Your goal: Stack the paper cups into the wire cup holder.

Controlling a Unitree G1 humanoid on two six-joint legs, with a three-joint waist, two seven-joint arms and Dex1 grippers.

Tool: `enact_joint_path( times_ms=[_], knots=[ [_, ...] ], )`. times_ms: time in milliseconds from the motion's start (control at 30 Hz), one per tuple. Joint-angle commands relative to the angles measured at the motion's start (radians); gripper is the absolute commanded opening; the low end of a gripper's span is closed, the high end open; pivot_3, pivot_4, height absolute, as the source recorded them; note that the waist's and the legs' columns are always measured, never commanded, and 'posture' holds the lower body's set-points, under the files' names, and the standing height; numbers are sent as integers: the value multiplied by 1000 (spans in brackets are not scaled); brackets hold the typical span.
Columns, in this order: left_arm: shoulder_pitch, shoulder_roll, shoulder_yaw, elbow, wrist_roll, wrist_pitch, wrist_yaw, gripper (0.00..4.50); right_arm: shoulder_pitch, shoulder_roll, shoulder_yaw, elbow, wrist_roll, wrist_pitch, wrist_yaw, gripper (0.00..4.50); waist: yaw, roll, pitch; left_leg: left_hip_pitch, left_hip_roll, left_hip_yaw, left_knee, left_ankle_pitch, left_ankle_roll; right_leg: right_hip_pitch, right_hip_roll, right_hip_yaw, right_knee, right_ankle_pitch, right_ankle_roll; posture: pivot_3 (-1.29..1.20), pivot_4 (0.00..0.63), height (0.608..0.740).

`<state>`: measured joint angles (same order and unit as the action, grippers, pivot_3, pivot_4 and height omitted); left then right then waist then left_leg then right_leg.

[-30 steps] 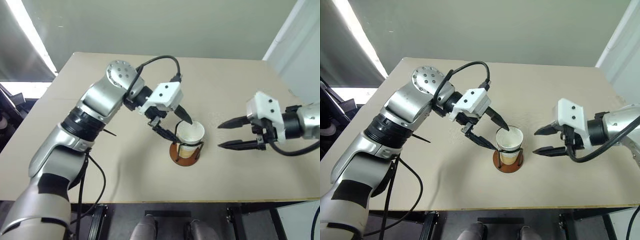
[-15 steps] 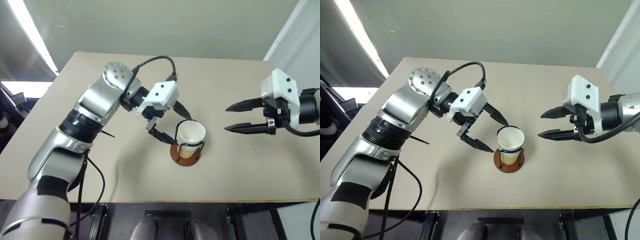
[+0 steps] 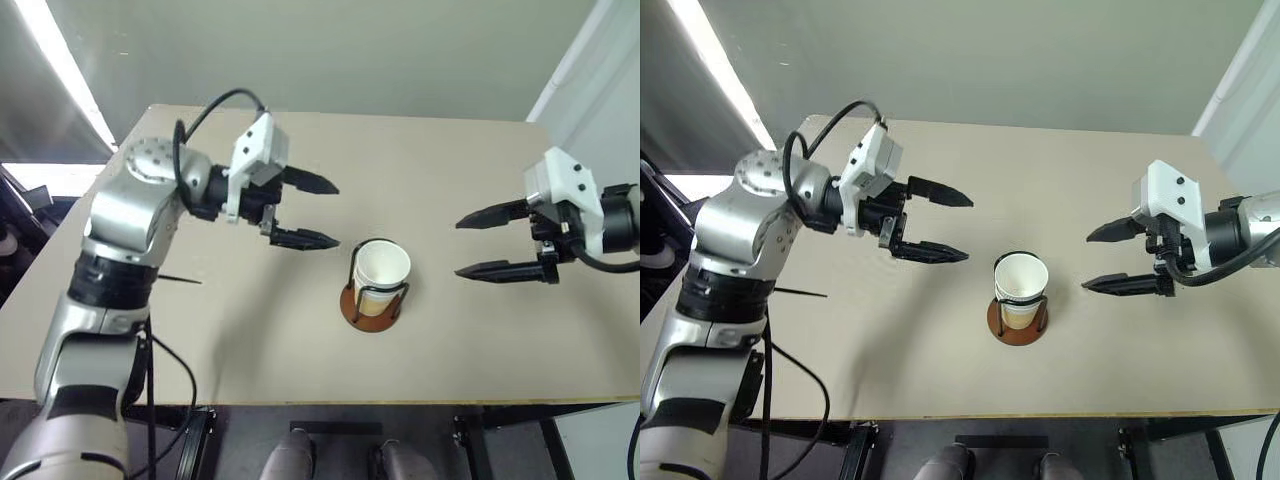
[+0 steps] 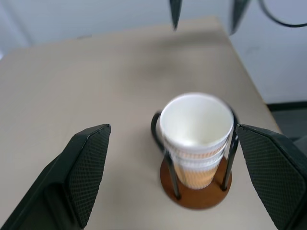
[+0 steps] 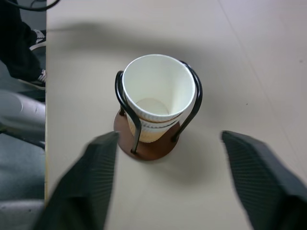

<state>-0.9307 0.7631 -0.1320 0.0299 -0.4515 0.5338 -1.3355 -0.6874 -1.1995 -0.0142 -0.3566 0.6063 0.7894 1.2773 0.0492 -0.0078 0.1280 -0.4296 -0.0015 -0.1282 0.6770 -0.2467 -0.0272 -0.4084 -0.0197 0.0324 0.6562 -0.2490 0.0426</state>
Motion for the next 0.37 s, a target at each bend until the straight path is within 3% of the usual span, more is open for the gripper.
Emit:
enact_joint_path(
  times_ms=[33,267,367],
  knots=[
    [54,22,87,-99,-25,33,74,4500,-28,-7,16,19,-22,-25,25,4485,0,0,0,0,0,0,0,0,0,0,0,0,0,0,0,0,150,740],
    [174,40,184,-184,-49,90,187,4500,-63,40,65,87,-96,-78,16,4485,-2,0,0,3,0,0,3,0,0,2,0,0,4,0,0,0,150,740],
    [255,28,280,-214,-57,115,304,4500,-27,93,51,133,-128,-104,-43,4485,-3,0,0,5,0,0,3,0,0,4,0,1,5,0,0,0,150,740]
  ],
)
